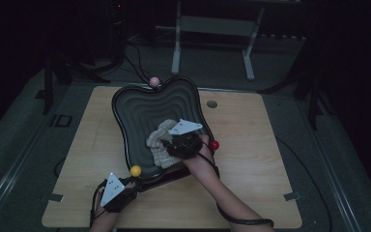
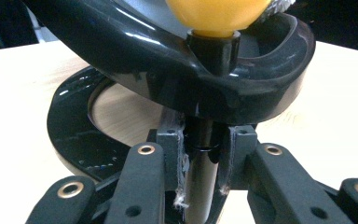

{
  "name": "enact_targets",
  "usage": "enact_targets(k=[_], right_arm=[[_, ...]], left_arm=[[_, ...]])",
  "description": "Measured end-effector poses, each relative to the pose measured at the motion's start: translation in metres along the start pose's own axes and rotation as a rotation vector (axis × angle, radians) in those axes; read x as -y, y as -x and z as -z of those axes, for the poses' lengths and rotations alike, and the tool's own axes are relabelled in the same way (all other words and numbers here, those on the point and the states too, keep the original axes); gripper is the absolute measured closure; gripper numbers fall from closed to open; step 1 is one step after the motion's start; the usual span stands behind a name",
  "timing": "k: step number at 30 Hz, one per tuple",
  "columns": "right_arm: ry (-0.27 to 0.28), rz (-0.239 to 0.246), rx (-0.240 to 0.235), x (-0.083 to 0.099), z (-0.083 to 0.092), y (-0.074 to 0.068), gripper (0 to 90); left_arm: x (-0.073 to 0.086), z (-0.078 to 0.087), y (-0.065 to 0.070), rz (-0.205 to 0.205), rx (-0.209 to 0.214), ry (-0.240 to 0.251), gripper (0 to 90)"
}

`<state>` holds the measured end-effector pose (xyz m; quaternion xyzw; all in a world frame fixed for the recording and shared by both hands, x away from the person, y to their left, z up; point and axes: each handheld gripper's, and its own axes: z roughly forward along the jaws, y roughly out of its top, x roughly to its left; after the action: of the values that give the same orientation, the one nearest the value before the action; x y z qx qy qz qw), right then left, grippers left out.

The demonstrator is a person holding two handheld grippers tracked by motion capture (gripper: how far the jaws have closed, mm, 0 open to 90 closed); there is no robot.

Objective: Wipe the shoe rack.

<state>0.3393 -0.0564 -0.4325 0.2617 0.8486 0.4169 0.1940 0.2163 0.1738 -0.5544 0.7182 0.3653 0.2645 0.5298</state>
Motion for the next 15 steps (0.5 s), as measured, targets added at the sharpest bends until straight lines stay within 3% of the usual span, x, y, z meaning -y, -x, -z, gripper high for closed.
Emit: enact_targets(k=[15], right_arm=[[-0.017, 0.024, -0.029, 0.019, 0.011, -0.008, 60.2]], left_arm=[[0.0, 0.0, 0.0, -0.001, -0.001, 0.001, 72.7]])
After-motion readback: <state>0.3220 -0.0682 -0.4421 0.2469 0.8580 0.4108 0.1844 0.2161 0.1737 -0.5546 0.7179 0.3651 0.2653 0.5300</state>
